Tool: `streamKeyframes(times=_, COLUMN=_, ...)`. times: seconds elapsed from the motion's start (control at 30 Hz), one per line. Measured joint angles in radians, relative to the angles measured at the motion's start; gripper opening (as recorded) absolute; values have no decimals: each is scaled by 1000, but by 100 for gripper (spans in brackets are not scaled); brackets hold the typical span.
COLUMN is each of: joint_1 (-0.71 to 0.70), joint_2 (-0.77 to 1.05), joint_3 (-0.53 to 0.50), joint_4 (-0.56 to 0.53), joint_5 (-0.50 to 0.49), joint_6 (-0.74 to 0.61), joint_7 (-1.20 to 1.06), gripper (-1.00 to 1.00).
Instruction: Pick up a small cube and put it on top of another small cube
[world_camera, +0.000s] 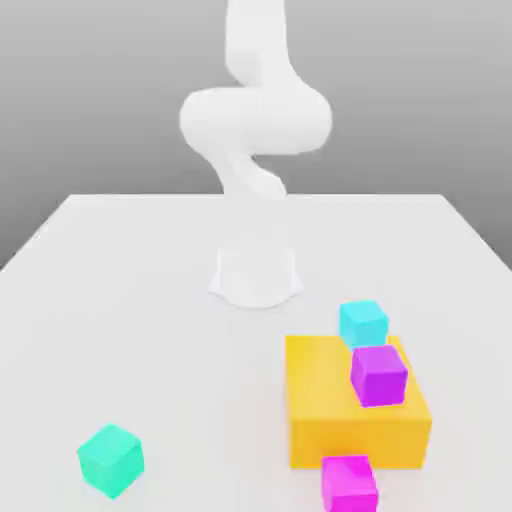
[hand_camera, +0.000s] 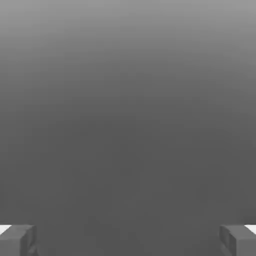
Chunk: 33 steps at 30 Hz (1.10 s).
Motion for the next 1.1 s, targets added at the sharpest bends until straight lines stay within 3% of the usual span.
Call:
streamKeyframes(times=0.57, joint_1=1, joint_2=623, joint_3=116, joint_4=-65, joint_5=-82, joint_6=223, joint_7=128, gripper=0)
streamKeyframes(times=1.03, joint_1=79, joint_2=1127, joint_3=99, joint_4=-76, joint_5=-136, joint_6=467, joint_7=209, gripper=0)
streamKeyframes(times=1.07, joint_1=86, joint_2=1154, joint_3=91, joint_4=-71, joint_5=-143, joint_6=488, joint_7=215, gripper=-100)
streamKeyframes(times=1.1, joint_1=86, joint_2=1154, joint_3=91, joint_4=-71, joint_5=-143, joint_6=488, joint_7=215, gripper=-100)
